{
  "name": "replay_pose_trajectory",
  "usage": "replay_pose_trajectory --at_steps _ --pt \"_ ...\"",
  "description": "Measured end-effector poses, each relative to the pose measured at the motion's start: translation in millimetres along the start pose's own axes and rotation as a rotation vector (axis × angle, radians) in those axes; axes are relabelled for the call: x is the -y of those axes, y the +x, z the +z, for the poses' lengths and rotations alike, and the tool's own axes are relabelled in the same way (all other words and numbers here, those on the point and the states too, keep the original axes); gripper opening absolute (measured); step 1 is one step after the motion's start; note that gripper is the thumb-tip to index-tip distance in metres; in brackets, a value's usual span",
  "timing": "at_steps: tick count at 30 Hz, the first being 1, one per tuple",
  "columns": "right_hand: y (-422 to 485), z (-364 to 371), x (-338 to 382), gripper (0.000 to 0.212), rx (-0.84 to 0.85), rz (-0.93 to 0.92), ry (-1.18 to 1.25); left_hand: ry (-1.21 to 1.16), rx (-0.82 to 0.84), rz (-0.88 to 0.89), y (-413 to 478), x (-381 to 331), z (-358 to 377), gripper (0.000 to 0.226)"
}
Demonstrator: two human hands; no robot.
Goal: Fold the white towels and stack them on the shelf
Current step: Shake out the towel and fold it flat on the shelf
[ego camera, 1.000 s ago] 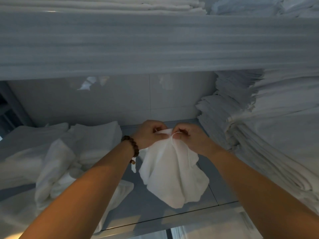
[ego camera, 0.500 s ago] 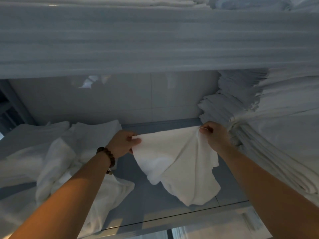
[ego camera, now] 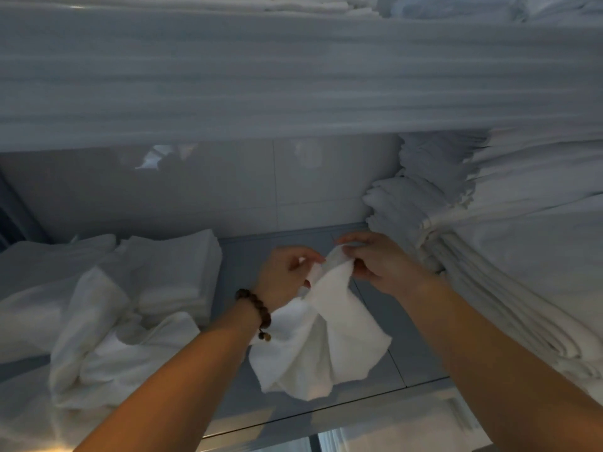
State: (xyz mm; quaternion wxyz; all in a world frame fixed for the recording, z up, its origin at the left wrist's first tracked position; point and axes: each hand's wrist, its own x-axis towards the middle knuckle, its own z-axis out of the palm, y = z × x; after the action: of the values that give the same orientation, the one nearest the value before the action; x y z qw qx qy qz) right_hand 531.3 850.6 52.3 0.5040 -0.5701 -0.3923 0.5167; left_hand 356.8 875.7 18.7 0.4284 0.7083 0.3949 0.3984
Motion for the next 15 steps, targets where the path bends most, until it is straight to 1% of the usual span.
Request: replay_pose_trajectory --at_steps 1,3,5,7,10,12,13,15 --pt "-1 2 -1 0.022 0.038 0.033 0.047 0.017 0.015 0.001 -2 -1 4 0.038" --pt "-1 4 -3 0.026 0.066 0.085 0.153 0.001 0.039 -0.010 -6 1 5 0.031" --pt "0 4 -6 0.027 0.061 0.106 0.232 -0.061 0.085 -0.008 -10 5 4 0.019" --pt "1 3 -7 0.030 0.033 0.112 0.305 -0.049 0.120 0.003 -14 10 2 0.010" --pt "3 3 -9 0.031 -0.030 0.123 0.368 0.031 0.144 0.001 -17 20 1 0.016" --pt "5 2 -10 0.032 -0.061 0.108 0.364 -0.003 0.123 -0.006 -19 24 0 0.015" --pt "5 1 -11 0.032 -0.081 0.093 0.325 -0.014 0.090 0.007 -19 25 -1 0.014" --pt "5 -2 -14 0.031 -0.133 0.062 0.171 -0.001 0.004 0.065 -20 25 -5 0.014"
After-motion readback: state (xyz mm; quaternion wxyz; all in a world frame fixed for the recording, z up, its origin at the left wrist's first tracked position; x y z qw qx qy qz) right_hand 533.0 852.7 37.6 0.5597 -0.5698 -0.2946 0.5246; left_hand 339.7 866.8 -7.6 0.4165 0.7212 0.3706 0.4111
